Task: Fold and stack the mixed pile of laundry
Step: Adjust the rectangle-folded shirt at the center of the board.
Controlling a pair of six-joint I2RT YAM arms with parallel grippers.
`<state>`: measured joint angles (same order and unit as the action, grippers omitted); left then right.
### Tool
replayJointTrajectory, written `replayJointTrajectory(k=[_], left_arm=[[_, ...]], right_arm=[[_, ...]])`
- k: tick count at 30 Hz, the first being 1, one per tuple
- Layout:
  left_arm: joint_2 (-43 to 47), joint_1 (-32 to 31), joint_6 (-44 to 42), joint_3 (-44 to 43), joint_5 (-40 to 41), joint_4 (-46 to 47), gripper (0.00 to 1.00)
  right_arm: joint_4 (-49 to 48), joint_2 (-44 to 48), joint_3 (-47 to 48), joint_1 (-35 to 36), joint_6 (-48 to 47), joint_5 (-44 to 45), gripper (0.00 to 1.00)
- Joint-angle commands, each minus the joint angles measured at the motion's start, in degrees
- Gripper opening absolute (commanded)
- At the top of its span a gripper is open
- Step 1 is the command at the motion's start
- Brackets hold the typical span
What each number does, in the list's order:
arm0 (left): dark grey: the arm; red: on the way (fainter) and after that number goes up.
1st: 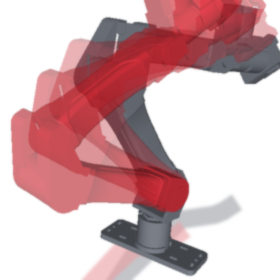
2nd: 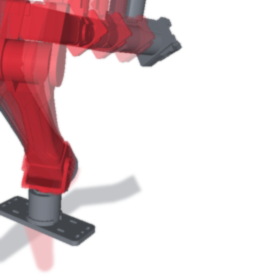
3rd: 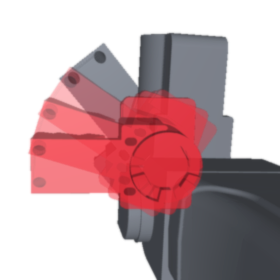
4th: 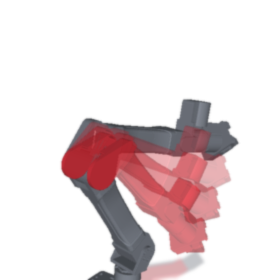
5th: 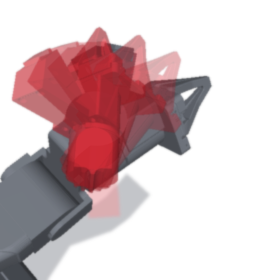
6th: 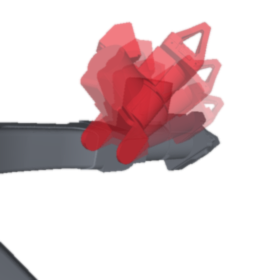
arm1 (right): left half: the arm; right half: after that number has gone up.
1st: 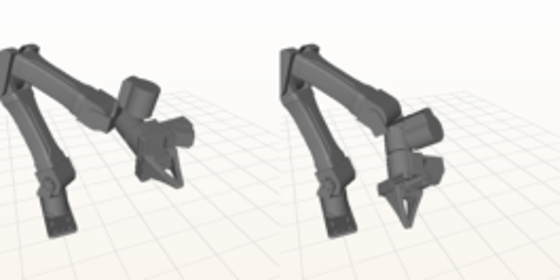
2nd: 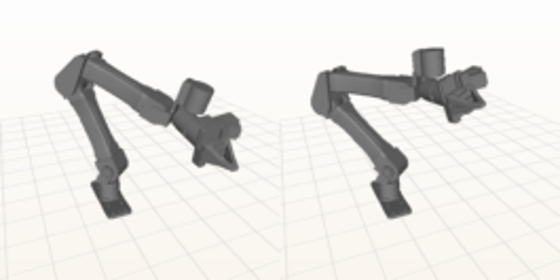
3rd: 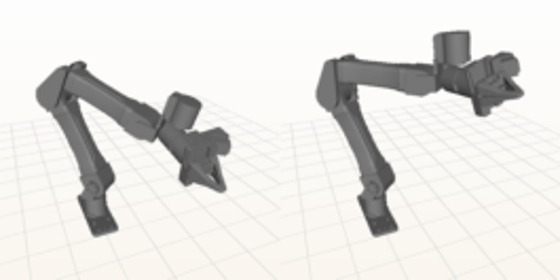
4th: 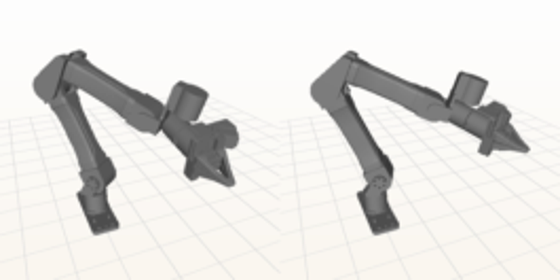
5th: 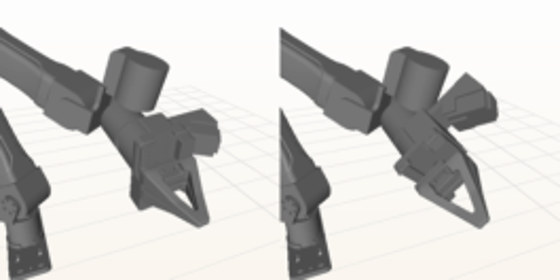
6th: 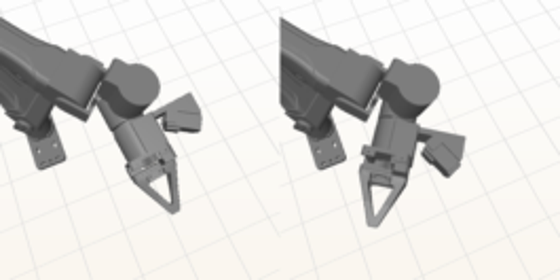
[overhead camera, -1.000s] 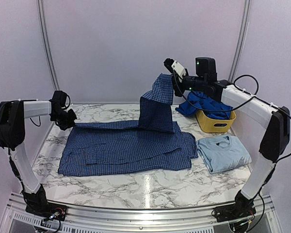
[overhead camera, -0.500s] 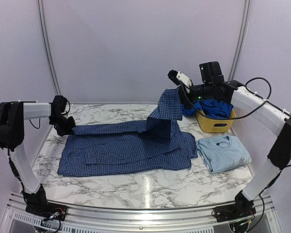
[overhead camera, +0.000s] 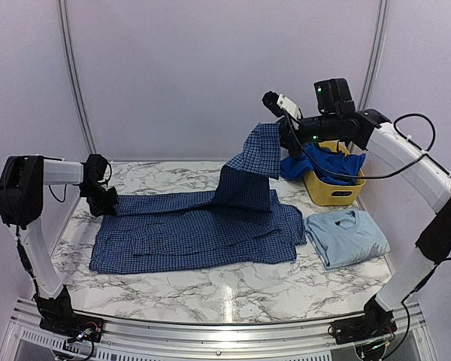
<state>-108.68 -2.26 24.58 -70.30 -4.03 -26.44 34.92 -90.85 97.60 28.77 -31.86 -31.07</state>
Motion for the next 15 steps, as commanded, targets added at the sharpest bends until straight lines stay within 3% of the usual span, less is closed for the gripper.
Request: replayJointTrajectory(k=[1,5,9,12,15], left_arm=[[0.9,-0.2,-2.3,0.6,-1.7,-1.9,0.02],[3.0,-0.2,-2.4,1.5,-1.9,-1.4,0.34],[11.1,-0.6,-3.6,3.6,-2.0,3.6,0.58],[17.6,-2.6,-6.6,4.7,-4.1,7.0,0.72],[25.3,-8.6,-11.2,7.1,-4.3,11.3,0.82]], right_arm=[[4.1,0.4,-1.8,1.0,-1.4,1.2,0.0],[3.6,-0.8,-4.6,1.8,-1.3,0.8,0.0],[3.9,-2.5,-6.1,4.6,-0.4,-0.5,0.0],[2.6,-2.6,-7.2,6.5,1.0,-3.8,0.0],[1.7,-4.1,-7.7,8.8,2.3,-6.1,0.0]])
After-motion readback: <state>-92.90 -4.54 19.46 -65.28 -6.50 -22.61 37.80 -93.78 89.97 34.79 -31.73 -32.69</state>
